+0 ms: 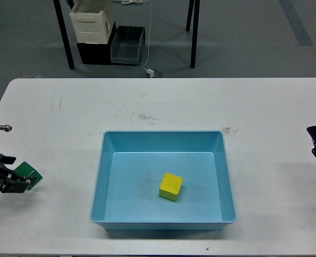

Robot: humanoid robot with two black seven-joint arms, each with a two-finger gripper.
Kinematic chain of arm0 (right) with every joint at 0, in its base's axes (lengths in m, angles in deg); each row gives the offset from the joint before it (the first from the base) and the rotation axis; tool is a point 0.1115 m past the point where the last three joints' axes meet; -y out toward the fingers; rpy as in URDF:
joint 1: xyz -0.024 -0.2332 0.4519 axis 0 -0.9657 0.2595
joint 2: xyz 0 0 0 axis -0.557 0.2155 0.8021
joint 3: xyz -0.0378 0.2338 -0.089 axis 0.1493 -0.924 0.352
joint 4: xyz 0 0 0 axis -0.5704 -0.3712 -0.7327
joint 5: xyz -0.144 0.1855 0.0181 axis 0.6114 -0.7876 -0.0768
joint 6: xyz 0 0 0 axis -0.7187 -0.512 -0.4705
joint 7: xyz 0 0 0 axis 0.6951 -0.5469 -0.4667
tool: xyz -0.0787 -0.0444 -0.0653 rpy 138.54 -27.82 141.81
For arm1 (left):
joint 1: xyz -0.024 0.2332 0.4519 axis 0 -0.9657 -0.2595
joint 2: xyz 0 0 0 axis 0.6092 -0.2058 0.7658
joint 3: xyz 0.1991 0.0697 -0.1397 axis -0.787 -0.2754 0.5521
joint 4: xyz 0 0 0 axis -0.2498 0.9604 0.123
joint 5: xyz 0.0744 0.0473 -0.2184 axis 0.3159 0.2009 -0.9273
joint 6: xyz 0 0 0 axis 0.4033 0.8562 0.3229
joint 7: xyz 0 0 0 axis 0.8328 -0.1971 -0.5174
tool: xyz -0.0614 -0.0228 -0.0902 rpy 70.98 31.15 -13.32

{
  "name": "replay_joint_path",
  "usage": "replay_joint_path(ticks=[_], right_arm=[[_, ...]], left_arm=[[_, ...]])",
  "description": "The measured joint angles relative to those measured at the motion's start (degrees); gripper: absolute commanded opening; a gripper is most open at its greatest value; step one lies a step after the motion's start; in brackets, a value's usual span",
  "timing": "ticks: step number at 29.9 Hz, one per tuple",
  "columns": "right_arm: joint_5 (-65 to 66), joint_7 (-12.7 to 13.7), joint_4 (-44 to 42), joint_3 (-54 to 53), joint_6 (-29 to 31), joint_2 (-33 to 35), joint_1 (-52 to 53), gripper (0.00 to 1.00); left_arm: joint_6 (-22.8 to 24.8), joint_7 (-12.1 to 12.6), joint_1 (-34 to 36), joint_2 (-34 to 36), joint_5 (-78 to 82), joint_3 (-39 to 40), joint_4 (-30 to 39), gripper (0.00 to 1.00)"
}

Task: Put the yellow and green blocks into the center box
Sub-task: 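Lower the left gripper onto the green cube and close it, then lift the green cube and carry it into the blue box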

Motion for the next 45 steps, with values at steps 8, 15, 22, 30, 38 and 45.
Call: replay_joint_path(ticks=[8,15,22,30,38,45], right_arm=[[0.0,0.0,0.0,-0.5,-0.1,-0.1,0.0,1.00],[0.0,0.0,0.0,-0.5,-0.1,-0.4,0.0,1.00],[0.0,0.0,0.0,-0.7,-0.1,-0.5,0.0,1.00],[0.0,0.0,0.0,-0.8,-0.1,-0.6,-0.5,1.00],[0.0,-0.1,-0.1,-0.7,-0.1,-0.6,-1.9,1.00],[0.0,-0.1,-0.1,-0.1,0.0,-0.6,-2.7,1.00]], left_arm=[[-0.8,0.0,0.1,-1.8,0.0,-1.3,-1.2,0.66],[-1.5,0.0,0.3,-1.9,0.0,-2.3,-2.3,0.24],[-3.3,0.0,1.4,-1.5,0.0,-2.2,-3.8,0.17],[-9.1,0.0,10.7,1.5,-16.5,-1.9,0.5,0.18],[-9.1,0.0,14.1,0.6,-21.8,-2.2,15.6,0.19],[-1.2,0.0,19.8,-11.7,-6.2,-3.9,16.7,0.21]])
